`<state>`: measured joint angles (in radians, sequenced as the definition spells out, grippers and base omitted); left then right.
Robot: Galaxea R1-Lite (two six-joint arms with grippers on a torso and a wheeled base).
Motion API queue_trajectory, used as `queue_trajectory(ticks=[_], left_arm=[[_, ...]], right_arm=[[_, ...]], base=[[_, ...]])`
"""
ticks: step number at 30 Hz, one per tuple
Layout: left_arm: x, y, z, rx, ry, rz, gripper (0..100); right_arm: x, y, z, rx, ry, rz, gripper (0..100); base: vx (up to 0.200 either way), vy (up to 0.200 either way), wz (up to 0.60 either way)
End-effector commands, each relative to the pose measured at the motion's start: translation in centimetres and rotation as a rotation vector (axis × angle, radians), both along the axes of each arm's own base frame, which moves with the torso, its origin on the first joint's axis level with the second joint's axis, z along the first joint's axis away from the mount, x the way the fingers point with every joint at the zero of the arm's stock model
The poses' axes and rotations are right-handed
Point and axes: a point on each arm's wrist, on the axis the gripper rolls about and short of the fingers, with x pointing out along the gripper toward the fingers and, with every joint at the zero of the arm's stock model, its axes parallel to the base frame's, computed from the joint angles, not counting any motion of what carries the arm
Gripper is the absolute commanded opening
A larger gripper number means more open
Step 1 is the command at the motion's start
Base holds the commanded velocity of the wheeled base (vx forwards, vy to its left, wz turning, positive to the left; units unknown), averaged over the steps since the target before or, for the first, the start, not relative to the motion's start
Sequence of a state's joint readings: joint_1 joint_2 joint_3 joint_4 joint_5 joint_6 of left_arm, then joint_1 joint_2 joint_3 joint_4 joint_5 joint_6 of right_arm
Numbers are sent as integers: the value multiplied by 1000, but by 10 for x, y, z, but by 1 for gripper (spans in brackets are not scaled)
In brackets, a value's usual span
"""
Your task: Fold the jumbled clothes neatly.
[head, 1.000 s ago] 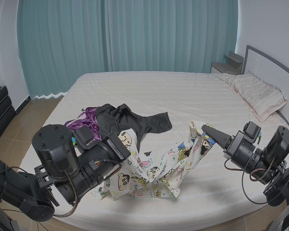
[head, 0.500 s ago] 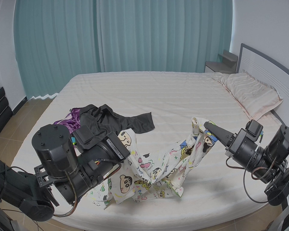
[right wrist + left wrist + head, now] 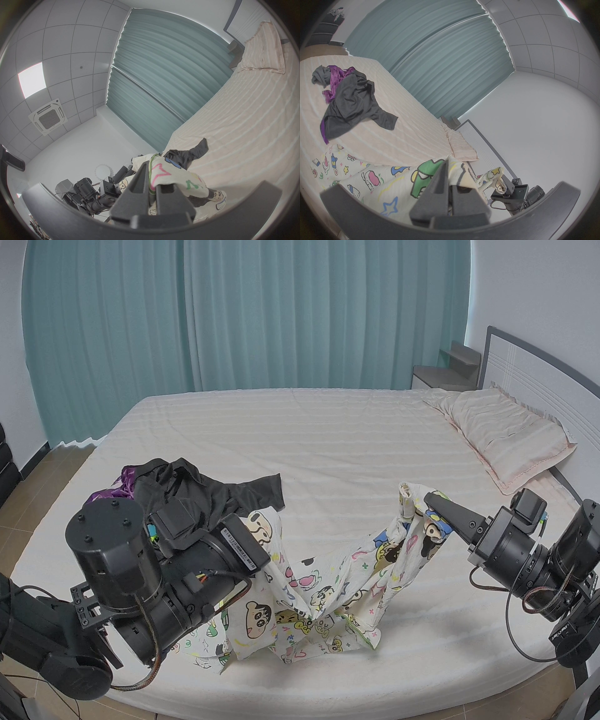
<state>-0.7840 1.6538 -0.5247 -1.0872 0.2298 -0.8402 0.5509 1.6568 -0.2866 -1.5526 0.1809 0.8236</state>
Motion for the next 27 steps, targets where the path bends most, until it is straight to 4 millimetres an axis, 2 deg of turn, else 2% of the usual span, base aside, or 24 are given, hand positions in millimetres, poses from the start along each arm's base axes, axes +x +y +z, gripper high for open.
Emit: queue_trajectory(ticks=[1,24,27], left_arm=[[0,0,0,-2,-1,1,0],[0,0,0,-2,-1,1,0],[0,0,0,-2,-1,1,0]], right_arm=[[0,0,2,8,-12,-1,0],[-1,0,2,8,-15,-3,0],[-1,0,2,7,-16,-4,0]], base=[[0,-200,0],[0,-200,0],[0,0,0]])
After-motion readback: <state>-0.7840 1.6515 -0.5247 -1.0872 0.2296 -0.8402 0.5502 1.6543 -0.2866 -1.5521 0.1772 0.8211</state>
